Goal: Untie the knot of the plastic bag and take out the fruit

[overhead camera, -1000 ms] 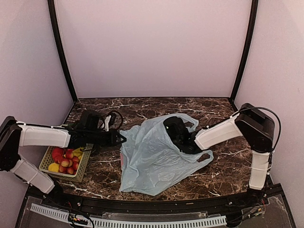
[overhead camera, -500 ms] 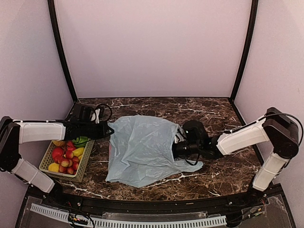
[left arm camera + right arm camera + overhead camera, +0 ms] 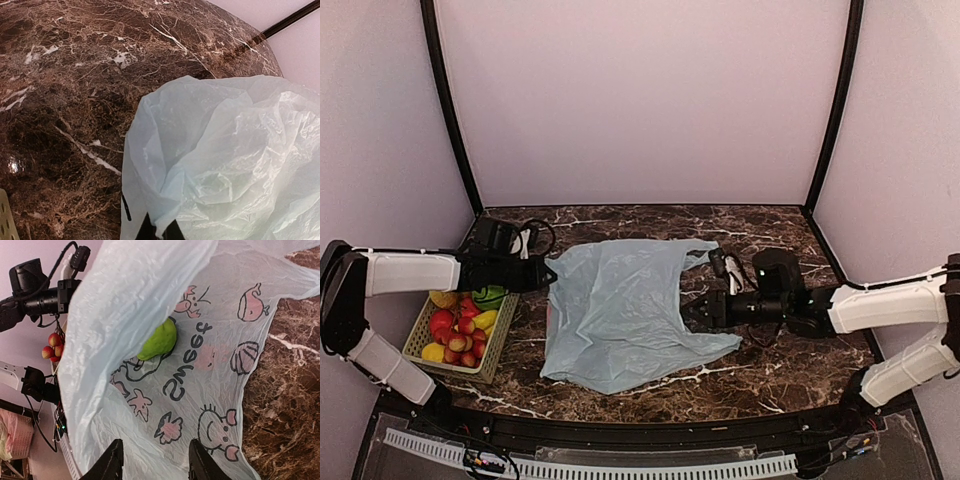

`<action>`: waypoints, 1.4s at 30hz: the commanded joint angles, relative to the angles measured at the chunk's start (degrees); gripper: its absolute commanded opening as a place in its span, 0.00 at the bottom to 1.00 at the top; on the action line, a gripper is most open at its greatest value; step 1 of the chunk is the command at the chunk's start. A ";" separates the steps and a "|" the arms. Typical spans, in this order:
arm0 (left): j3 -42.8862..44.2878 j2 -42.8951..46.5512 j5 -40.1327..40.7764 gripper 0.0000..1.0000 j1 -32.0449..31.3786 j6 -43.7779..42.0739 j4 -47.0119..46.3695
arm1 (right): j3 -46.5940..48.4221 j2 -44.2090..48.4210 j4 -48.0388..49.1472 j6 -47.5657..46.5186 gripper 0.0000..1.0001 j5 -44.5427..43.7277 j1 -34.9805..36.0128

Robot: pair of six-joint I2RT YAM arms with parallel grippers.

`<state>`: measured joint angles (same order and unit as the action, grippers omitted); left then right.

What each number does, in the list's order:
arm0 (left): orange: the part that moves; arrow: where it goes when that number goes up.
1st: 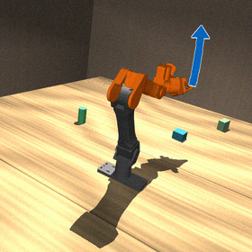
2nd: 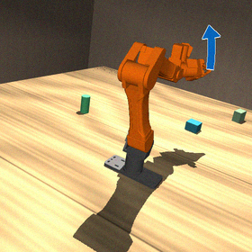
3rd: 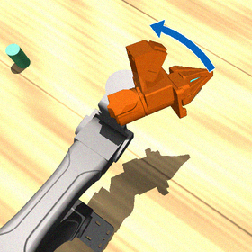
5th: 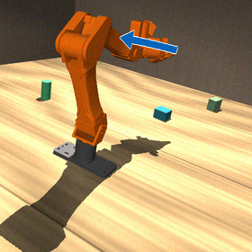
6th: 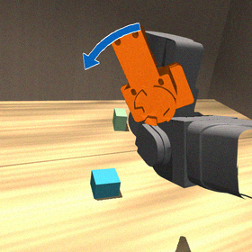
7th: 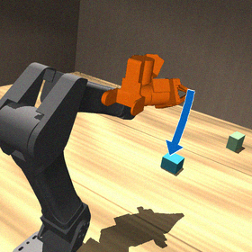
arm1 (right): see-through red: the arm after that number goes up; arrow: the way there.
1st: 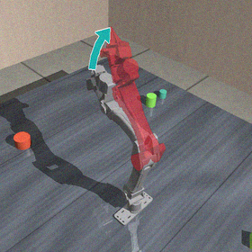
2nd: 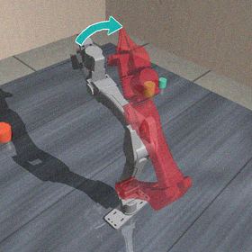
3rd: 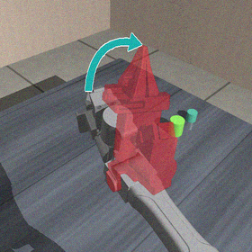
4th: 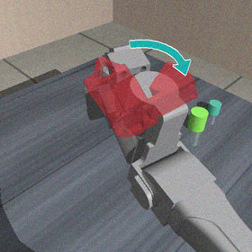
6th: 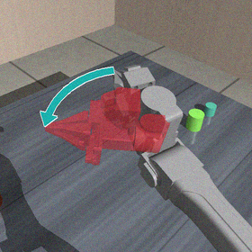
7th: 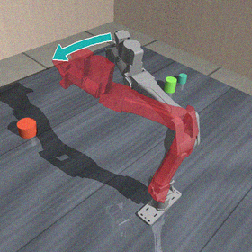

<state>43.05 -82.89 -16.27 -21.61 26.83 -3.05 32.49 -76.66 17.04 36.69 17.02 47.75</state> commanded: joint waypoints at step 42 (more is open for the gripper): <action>-6.88 -7.45 -9.41 0.23 -10.03 4.57 -10.01 | 29.66 -41.44 15.86 3.94 0.81 19.22 2.61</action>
<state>34.79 -89.27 -24.36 -31.46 33.36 -11.49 59.59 -116.11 29.85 39.62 35.57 49.84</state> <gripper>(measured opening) 0.275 0.792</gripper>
